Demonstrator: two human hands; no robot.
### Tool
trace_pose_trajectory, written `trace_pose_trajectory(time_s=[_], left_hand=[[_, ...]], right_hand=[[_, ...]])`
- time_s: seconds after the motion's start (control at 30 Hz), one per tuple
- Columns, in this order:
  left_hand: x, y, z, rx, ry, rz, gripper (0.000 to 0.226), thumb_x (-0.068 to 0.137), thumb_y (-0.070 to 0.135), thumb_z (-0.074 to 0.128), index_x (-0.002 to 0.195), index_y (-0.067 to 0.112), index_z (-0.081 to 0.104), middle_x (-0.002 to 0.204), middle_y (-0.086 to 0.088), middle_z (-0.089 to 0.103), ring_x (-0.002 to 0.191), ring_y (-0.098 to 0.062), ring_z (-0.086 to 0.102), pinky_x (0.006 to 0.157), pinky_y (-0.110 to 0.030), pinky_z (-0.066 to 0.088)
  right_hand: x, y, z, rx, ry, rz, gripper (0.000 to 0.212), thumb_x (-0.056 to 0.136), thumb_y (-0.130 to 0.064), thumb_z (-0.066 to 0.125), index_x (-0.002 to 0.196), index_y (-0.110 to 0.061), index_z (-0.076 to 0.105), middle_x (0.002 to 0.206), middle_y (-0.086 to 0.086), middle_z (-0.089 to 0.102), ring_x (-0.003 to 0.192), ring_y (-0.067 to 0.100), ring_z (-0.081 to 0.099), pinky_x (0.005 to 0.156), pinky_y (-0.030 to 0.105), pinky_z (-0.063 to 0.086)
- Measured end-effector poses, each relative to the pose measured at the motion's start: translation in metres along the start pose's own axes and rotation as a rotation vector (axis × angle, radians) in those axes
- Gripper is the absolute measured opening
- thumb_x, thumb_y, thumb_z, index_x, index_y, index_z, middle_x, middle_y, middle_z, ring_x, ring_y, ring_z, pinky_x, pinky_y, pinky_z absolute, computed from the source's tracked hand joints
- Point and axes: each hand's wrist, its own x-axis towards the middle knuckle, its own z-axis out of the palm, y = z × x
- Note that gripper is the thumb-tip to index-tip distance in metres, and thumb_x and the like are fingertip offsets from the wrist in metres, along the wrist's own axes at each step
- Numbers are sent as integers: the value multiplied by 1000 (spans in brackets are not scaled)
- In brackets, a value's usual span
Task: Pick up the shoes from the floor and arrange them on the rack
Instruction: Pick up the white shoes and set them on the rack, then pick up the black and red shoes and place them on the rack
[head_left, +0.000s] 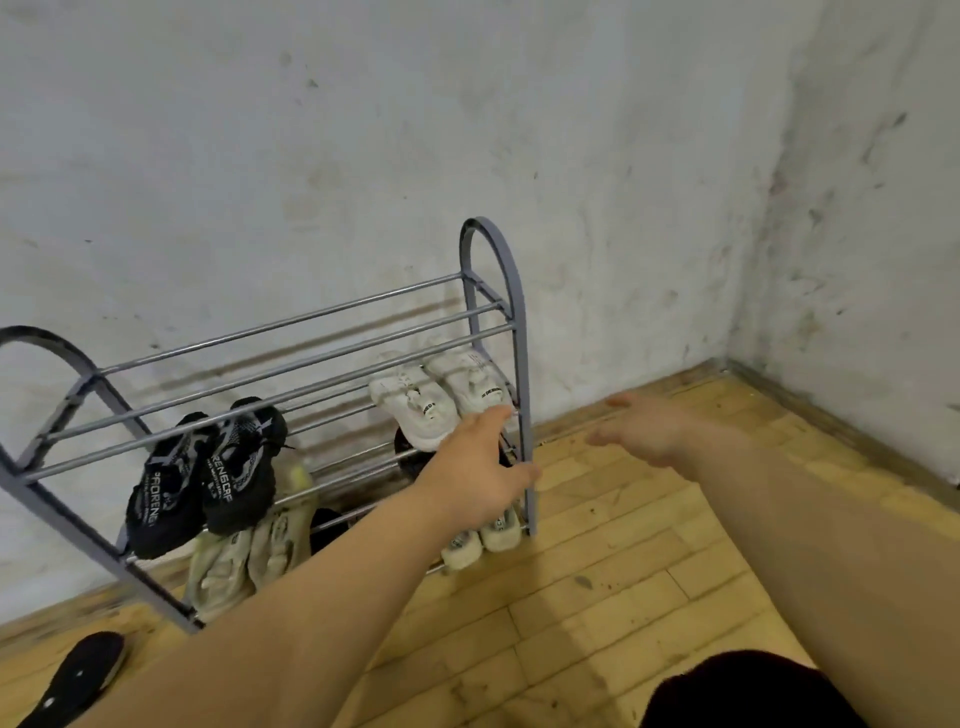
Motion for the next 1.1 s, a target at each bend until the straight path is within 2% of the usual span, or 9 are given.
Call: trace_pose_trajectory(time_s=[0.1,0.37,0.5,0.6,0.7,0.8,0.9,1.0,1.1], left_hand=[[-16,60,20,-9,-120,133,77,96,51,66,160,33,26,160,2,33,140,-18,43,102,-23,33],[-19,181,115,459,-603,460,79,96,60,58,161,36,19,167,2,27,145,-22,39,115,-40,38],[-23,212,176,601,-768,538,80,98,60,55,162,38,12,170,5,19,149,-22,34,115,-39,36],[-30,206,218,561,-847,500,83,99,58,57,163,41,7,172,8,12,155,-18,23,121,-38,29],[-19,187,236,596,-883,470,86,97,56,61,163,40,10,170,6,21,152,-16,28,121,-40,31],[-8,175,234,535,-860,378,83,96,55,64,163,39,18,167,7,29,149,-16,34,117,-33,33],[-2,172,231,509,-824,360,82,96,53,64,163,38,20,166,6,31,148,-15,36,116,-33,34],[1,176,222,487,-778,365,82,95,51,66,163,37,20,166,5,32,148,-15,37,117,-32,34],[2,180,193,423,-678,344,85,94,54,67,163,40,19,168,7,28,149,-13,35,115,-29,32]], right_hand=[[-38,62,-44,-88,128,21,85,86,-42,82,158,-23,40,161,10,42,140,32,48,101,36,45],[-159,334,-52,-55,240,548,114,76,-59,84,163,-24,20,161,17,32,137,39,47,103,48,50],[-203,446,7,-44,192,882,131,71,-69,78,163,-37,-9,170,14,4,149,46,26,116,59,38],[-220,495,49,-58,180,981,124,81,-68,69,160,-39,-22,172,13,-6,156,45,4,120,62,27],[-218,519,62,-167,252,1042,117,86,-64,63,158,-41,-26,172,15,-3,156,42,5,120,59,27],[-219,533,56,-153,327,1071,118,80,-63,65,161,-39,-18,165,21,19,148,45,23,118,58,30],[-226,530,54,-70,304,1060,119,72,-58,67,160,-42,-12,144,18,44,128,42,49,103,55,49],[-214,490,55,96,356,895,117,70,-57,69,162,-41,-1,133,13,57,111,35,61,92,45,58],[-186,408,44,239,321,579,106,73,-54,77,160,-35,18,136,3,63,112,27,64,94,41,58]])
